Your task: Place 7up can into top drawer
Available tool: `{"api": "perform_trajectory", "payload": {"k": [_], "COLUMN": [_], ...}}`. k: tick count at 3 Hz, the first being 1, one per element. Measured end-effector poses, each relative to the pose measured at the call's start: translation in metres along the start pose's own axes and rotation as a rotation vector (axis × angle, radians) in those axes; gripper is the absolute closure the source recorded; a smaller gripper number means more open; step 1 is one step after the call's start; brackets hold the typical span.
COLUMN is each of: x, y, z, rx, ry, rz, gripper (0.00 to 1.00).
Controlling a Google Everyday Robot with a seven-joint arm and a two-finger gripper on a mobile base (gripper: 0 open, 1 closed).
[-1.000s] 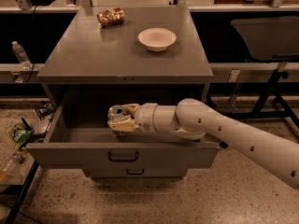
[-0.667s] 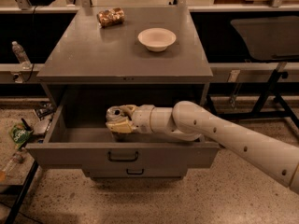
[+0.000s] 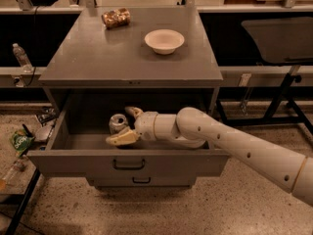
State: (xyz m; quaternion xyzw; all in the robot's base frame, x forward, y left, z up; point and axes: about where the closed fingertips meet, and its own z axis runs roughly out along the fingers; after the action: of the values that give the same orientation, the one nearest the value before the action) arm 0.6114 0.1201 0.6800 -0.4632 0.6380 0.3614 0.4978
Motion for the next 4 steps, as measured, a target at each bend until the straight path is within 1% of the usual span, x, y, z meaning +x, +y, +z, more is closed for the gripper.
{"api": "perform_trajectory", "payload": {"k": [1,2,3,4], "x": [-0.007,-0.024,-0.042,-0.076], "y": [-0.002,-0.004,-0.002,-0.006], "z": [-0.010,-0.030,-0.057,-0.074], "rx": [-0.005,0.009,0.012,0.043], "ry": [0.014,0.033,0.048,0.025], "rz": [-0.005,-0.014,-0.006,0.009], "gripper": [0.00,0.00,0.18,0.41]}}
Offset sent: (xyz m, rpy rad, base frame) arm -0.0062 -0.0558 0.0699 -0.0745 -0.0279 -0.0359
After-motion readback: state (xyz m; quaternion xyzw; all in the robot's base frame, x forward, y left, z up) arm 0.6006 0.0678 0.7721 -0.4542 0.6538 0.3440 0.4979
